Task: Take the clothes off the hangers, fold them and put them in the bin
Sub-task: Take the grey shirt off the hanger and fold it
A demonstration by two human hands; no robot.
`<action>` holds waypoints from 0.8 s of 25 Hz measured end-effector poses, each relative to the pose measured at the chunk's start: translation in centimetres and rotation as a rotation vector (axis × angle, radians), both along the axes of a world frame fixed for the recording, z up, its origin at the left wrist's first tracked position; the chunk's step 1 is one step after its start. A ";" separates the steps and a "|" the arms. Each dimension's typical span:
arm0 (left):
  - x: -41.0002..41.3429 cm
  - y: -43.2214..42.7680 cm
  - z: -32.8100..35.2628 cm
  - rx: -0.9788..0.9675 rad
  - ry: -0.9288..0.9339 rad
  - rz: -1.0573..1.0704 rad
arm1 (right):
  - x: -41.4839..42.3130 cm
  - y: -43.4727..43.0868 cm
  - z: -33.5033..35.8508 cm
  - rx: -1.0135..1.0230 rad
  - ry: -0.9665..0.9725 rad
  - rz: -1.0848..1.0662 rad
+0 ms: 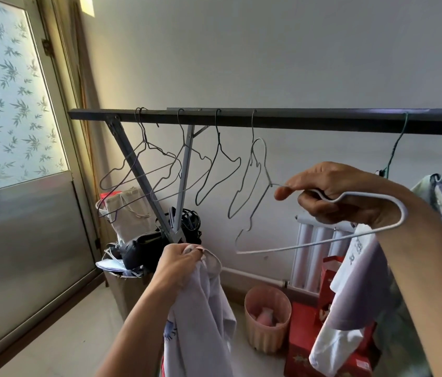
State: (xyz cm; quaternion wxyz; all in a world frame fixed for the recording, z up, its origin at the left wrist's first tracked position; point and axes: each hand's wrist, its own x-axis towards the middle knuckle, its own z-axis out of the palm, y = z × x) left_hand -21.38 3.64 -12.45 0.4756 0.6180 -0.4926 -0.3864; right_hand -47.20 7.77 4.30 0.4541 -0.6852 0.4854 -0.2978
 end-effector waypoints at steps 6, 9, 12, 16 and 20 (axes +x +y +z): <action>-0.9 0.8 2.3 -0.085 0.310 -0.067 | 2.4 -2.5 0.1 -0.330 -0.184 -0.409; -0.4 2.3 3.7 -0.102 0.387 -0.125 | 3.2 -5.0 0.6 -0.418 -0.152 -0.536; 0.3 3.7 4.9 -0.119 0.482 -0.232 | 3.3 -6.5 0.7 -0.404 -0.071 -0.602; 1.1 4.4 5.9 -0.165 0.571 -0.331 | 3.9 -7.2 -0.5 -0.315 0.061 -0.619; 1.4 4.8 6.5 -0.220 0.587 -0.351 | 3.7 -7.0 -1.9 -0.298 0.181 -0.634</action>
